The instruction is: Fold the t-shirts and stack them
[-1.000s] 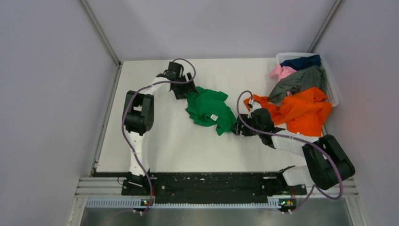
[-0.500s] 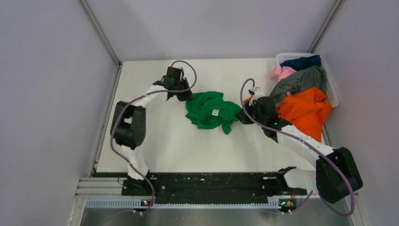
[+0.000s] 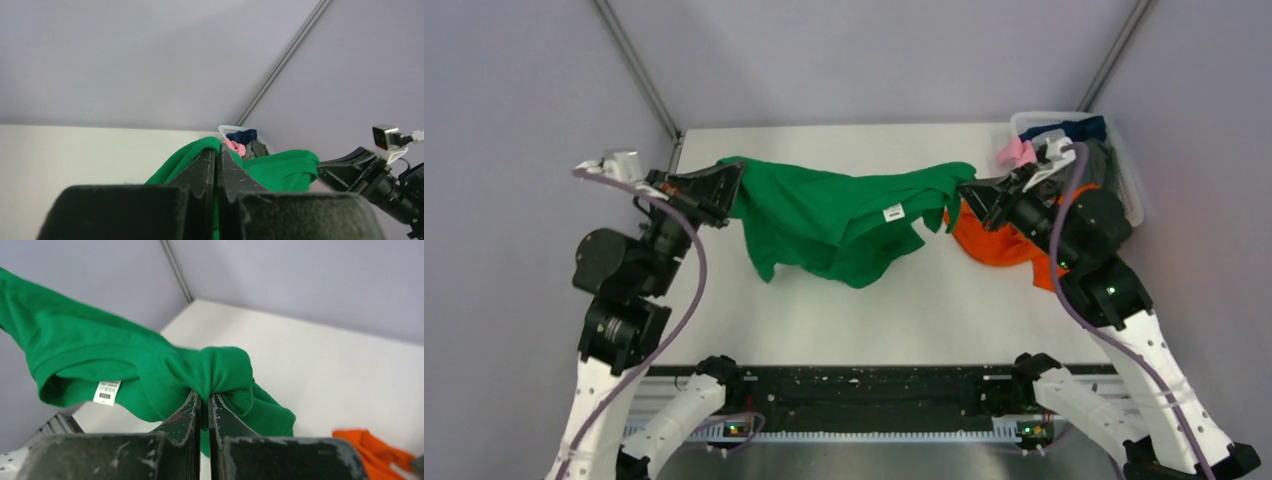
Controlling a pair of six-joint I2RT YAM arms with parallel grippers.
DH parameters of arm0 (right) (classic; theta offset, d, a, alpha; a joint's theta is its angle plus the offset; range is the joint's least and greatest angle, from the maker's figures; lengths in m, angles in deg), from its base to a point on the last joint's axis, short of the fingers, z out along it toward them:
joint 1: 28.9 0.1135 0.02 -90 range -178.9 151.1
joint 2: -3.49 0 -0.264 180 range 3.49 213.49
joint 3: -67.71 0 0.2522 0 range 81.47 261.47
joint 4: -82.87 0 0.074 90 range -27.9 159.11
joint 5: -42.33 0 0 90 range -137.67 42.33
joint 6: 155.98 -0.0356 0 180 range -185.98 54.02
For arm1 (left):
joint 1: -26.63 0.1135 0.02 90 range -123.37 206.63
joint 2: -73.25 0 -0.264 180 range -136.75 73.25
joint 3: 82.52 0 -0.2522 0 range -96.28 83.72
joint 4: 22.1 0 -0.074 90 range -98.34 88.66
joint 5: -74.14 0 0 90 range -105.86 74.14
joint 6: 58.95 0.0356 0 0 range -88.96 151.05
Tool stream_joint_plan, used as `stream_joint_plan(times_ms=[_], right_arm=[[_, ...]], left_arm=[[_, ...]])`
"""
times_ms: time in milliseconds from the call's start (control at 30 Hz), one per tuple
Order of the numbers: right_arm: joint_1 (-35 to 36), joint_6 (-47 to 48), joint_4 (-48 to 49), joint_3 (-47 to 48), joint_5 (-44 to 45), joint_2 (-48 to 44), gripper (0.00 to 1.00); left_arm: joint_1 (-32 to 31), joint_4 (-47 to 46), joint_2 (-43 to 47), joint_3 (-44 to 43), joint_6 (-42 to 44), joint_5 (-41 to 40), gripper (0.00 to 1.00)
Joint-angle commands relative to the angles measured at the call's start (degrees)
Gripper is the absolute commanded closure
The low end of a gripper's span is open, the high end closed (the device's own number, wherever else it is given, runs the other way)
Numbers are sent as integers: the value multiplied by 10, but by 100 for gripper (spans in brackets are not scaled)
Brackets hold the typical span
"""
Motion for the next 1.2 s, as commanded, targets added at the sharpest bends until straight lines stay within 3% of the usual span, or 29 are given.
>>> stream_joint_plan(times_ms=[0, 300, 533, 667, 767, 933, 1033, 1167], right_arm=[[4, 21, -6, 109, -64, -16, 100], [4, 5, 2, 292, -127, 34, 100], [4, 77, 59, 293, 0, 99, 100], [4, 127, 72, 307, 115, 181, 100], [1, 164, 88, 337, 147, 265, 100], [-32, 164, 65, 499, 160, 401, 100], [-44, 147, 22, 606, 145, 453, 100], [-44, 145, -3, 643, 138, 457, 100]], left_arm=[[-1, 29, 52, -33, 21, 6, 100], [-1, 48, 41, -178, 29, 43, 100], [-1, 53, -75, -204, 45, -77, 100], [-1, 53, -165, -233, 75, -173, 100], [18, 64, -251, -284, 102, -220, 100], [135, 141, -417, -471, 41, -79, 100], [156, 184, -486, -600, 41, -35, 100], [158, 170, -476, -608, 50, -30, 100]])
